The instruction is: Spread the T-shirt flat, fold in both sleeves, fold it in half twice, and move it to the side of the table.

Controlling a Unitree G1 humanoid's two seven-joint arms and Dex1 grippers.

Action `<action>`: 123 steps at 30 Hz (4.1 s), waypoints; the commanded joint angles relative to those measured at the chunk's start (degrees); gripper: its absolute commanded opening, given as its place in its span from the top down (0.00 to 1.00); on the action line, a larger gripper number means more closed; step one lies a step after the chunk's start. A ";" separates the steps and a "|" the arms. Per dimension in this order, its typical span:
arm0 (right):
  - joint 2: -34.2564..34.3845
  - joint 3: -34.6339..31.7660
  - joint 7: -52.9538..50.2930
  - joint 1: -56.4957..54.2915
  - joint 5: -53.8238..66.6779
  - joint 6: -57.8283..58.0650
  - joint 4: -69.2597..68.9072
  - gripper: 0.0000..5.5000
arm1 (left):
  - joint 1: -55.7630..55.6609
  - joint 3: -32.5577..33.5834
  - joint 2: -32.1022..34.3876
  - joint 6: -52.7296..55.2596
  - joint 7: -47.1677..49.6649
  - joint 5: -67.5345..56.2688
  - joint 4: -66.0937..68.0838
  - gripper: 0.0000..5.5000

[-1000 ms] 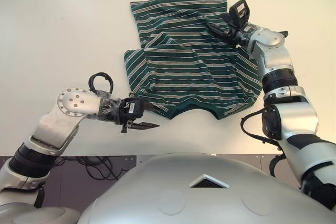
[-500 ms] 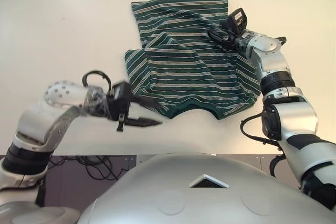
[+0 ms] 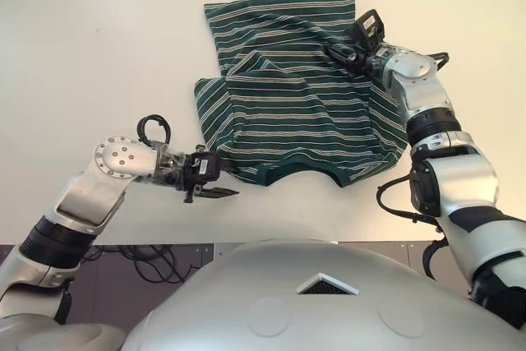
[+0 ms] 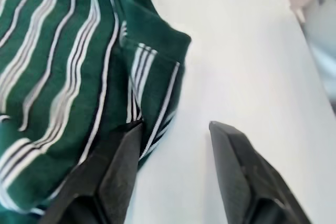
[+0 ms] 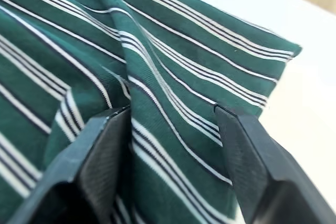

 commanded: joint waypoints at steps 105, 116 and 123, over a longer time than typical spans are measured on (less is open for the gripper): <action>0.94 2.61 -10.38 -9.56 -0.69 4.99 16.67 0.49 | -60.38 3.09 -45.03 -16.38 55.30 29.50 95.98 0.59; 2.76 -3.82 -5.37 -10.58 1.68 1.47 15.79 0.49 | -64.69 16.34 -45.26 -28.32 55.82 19.96 92.91 0.59; 0.87 -5.81 -5.92 -9.09 1.91 0.60 15.09 0.49 | -38.20 10.08 -30.27 -25.69 14.93 11.19 54.91 0.59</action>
